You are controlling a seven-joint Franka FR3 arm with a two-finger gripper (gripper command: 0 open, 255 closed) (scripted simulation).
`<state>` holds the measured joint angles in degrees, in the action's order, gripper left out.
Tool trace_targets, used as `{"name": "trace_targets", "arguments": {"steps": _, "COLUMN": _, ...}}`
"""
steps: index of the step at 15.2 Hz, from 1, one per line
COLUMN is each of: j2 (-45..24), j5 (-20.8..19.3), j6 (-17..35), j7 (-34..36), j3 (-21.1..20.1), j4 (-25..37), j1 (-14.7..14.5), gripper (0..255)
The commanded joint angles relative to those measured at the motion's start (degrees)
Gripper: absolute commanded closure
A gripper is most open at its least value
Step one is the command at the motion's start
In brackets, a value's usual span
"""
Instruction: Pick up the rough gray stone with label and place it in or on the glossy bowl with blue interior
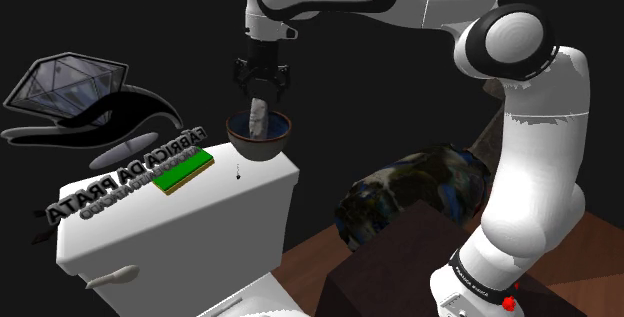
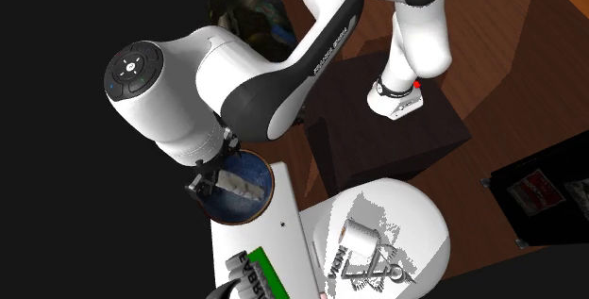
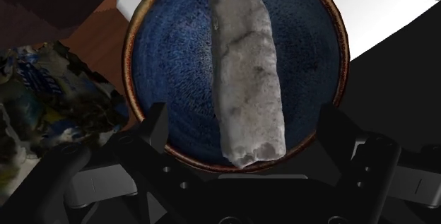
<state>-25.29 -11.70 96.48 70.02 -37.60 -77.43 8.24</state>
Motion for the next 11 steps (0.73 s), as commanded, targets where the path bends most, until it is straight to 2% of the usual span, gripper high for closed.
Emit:
{"name": "trace_targets", "arguments": {"steps": 1, "j2": -0.3, "j5": -0.1, "j6": -3.2, "j7": -0.1, "j3": 0.0, "j4": 3.5, "j1": -0.6, "gripper": 0}}
{"name": "trace_targets", "arguments": {"steps": 3, "j2": -1.3, "j5": -0.6, "j6": -7.2, "j7": -0.1, "j3": 0.0, "j4": 8.5, "j1": -1.7, "gripper": 0}}
{"name": "trace_targets", "arguments": {"steps": 11, "j2": -1.3, "j5": -0.6, "j6": -7.2, "j7": -0.1, "j3": 0.0, "j4": 8.5, "j1": -1.7, "gripper": 0}}
